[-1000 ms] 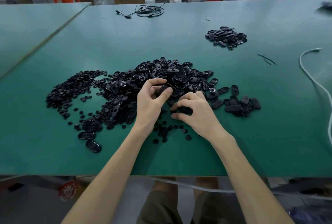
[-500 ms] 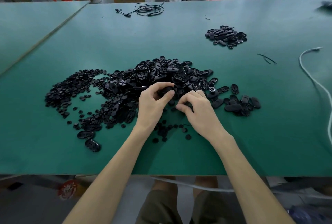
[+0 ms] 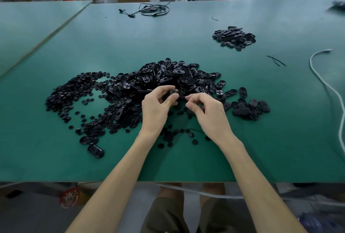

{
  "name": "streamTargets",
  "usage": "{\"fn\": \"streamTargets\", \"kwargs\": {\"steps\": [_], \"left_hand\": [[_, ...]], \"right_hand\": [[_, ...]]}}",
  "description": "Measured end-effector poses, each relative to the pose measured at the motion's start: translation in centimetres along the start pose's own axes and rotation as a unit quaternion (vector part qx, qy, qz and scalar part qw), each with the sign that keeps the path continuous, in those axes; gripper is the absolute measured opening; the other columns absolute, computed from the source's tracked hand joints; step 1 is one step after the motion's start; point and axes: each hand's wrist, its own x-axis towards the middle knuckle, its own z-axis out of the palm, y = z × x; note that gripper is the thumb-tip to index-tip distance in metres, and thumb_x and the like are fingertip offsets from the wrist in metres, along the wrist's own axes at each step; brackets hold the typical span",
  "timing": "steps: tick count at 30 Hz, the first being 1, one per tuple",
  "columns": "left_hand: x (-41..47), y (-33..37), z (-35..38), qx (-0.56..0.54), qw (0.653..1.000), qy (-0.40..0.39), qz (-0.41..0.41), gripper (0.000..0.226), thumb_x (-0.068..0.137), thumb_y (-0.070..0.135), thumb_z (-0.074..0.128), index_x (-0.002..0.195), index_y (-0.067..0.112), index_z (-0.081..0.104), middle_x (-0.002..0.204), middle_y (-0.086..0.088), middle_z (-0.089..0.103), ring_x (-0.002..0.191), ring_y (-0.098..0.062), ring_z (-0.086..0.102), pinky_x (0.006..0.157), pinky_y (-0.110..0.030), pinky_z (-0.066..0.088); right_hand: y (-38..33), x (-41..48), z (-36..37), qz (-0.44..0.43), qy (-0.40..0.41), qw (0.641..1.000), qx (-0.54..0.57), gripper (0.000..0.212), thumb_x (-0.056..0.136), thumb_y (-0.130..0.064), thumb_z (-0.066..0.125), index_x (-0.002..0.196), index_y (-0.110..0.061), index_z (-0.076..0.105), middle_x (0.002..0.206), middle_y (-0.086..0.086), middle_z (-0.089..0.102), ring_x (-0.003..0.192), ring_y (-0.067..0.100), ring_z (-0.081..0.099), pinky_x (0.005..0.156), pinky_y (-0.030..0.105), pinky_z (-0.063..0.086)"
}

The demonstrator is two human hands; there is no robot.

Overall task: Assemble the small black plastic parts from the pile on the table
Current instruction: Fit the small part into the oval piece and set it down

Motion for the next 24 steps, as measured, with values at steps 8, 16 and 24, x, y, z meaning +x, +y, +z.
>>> {"fn": "streamTargets", "kwargs": {"steps": [8, 16, 24], "left_hand": [[-0.07, -0.02, -0.17, 0.012, 0.999, -0.038, 0.016, 0.02, 0.092, 0.016, 0.08, 0.11, 0.022, 0.079, 0.076, 0.003, 0.074, 0.061, -0.014, 0.068, 0.061, -0.027, 0.056], [-0.09, -0.2, 0.28, 0.038, 0.994, -0.1, 0.034, 0.032, 0.098, -0.006, 0.064, 0.127, 0.005, 0.069, 0.1, -0.006, 0.078, 0.083, -0.017, 0.077, 0.073, -0.026, 0.06], [-0.21, -0.12, 0.34, -0.01, 0.993, -0.116, 0.011, 0.025, 0.098, 0.006, 0.069, 0.122, 0.001, 0.069, 0.096, -0.007, 0.08, 0.077, -0.025, 0.078, 0.069, -0.033, 0.062]], "right_hand": [[-0.19, -0.07, -0.16, 0.02, 0.022, 0.998, 0.046, 0.008, 0.101, -0.015, 0.068, 0.093, -0.016, 0.066, 0.079, -0.002, 0.071, 0.066, 0.014, 0.064, 0.07, 0.021, 0.054], [-0.3, -0.16, -0.44, 0.018, 0.05, 0.996, 0.069, 0.02, 0.093, -0.008, 0.076, 0.099, -0.025, 0.069, 0.09, -0.016, 0.071, 0.083, 0.008, 0.069, 0.081, 0.029, 0.06], [-0.42, -0.15, -0.77, 0.017, 0.059, 0.996, 0.07, 0.011, 0.095, -0.011, 0.075, 0.1, -0.021, 0.076, 0.093, -0.01, 0.076, 0.084, 0.013, 0.071, 0.081, 0.034, 0.059]]}}
